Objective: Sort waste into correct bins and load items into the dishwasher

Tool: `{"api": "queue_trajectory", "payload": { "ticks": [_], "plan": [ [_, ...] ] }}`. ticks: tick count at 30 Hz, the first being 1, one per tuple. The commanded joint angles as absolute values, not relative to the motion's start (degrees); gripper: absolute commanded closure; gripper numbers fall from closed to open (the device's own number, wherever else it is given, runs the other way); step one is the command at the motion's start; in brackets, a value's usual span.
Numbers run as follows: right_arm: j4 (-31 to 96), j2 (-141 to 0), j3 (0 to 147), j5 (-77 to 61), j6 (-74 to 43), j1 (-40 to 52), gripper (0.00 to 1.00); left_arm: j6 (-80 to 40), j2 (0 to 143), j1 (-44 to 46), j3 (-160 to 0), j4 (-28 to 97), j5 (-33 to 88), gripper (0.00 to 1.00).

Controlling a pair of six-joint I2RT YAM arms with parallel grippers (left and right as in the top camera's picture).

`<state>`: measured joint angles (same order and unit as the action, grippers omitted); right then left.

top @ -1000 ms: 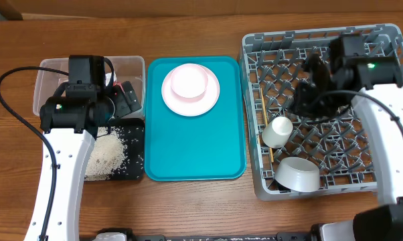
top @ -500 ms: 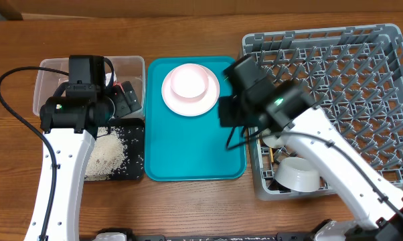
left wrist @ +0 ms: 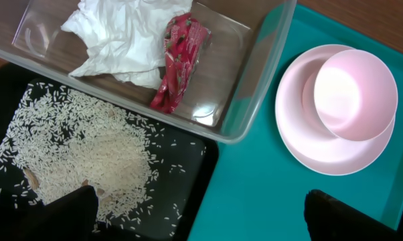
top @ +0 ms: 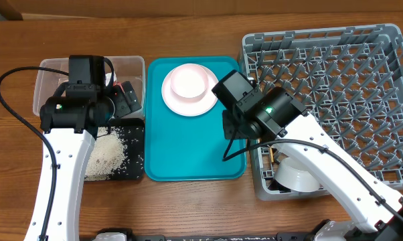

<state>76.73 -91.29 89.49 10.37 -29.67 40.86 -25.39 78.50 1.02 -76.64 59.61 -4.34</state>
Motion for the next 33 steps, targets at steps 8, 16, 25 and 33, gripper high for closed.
{"api": "queue_trajectory", "payload": {
  "ticks": [8,16,25,33],
  "plan": [
    [79.94,-90.78,87.59,15.25,-30.30,40.75,0.59,-25.32,78.41,0.78,-77.47,59.55,-4.47,0.00],
    [74.81,-90.78,79.48,16.69,-30.33,40.49,0.55,-25.32,78.41,0.78,-77.47,59.55,-4.47,0.00],
    [72.29,-90.78,75.99,16.64,-30.30,36.84,0.56,-25.32,78.41,0.78,-77.47,59.55,-4.47,0.00],
    [70.67,-90.76,75.61,13.67,-30.24,35.00,0.56,-25.32,78.41,0.78,-77.47,59.57,-4.47,0.00]
  ]
}}
